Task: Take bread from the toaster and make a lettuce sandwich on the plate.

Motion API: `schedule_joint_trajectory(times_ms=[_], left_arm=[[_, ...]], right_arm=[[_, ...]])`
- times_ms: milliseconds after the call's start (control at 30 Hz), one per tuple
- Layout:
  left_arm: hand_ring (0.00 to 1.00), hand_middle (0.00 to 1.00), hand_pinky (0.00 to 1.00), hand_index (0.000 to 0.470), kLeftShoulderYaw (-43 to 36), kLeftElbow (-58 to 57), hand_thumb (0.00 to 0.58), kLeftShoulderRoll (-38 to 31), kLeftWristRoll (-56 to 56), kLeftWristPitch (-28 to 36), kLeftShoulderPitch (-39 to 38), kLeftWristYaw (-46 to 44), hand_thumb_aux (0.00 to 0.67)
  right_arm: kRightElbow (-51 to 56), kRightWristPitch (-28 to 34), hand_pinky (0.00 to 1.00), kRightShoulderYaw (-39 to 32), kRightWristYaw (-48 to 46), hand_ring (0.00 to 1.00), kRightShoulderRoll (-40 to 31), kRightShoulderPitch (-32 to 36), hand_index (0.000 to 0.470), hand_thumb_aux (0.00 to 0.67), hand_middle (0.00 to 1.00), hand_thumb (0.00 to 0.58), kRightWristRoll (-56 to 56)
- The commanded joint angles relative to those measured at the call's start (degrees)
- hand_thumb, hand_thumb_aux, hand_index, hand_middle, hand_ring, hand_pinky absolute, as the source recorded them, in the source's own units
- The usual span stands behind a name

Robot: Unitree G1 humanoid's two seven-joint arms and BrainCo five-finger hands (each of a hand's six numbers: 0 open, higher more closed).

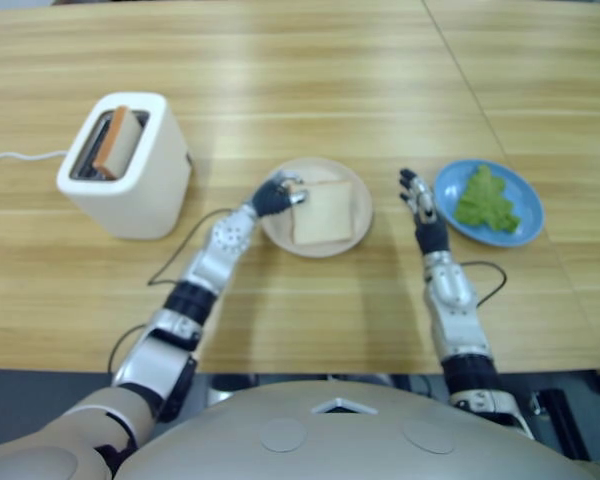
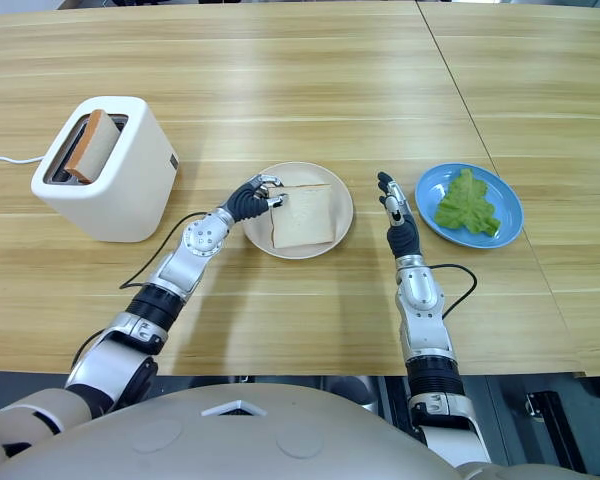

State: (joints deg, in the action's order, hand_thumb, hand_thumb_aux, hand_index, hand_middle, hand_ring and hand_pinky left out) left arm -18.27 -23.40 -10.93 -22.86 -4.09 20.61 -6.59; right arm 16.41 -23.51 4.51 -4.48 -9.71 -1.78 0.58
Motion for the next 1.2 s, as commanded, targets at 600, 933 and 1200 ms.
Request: schedule_joint_trajectory(times_ms=[600,933,1200], left_arm=[[0.0,0.0,0.0,0.0,7.3,32.2,0.0,-7.2,-17.6,5.0,-11.4,17.1,0.0],[0.0,0.0,0.0,0.0,8.1,21.6,0.0,-4.1,-10.3,-0.4,-11.9,18.0,0.0],[0.0,0.0,0.0,0.0,7.9,21.2,0.0,-4.1,-10.5,-0.5,-12.3,17.6,0.0]], right_arm=[[-6.1,4.0,0.0,5.3,18.1,0.0,-30.3,2.1,0.0,0.0,0.0,0.0,39.0],[29.9,11.9,0.0,-17.5,23.6,0.0,-46.8,19.3,0.0,0.0,0.0,0.0,63.5],[43.8,15.0,0.0,-30.0,26.1,0.0,-40.9,29.2,0.0,0.0,0.0,0.0,66.5]])
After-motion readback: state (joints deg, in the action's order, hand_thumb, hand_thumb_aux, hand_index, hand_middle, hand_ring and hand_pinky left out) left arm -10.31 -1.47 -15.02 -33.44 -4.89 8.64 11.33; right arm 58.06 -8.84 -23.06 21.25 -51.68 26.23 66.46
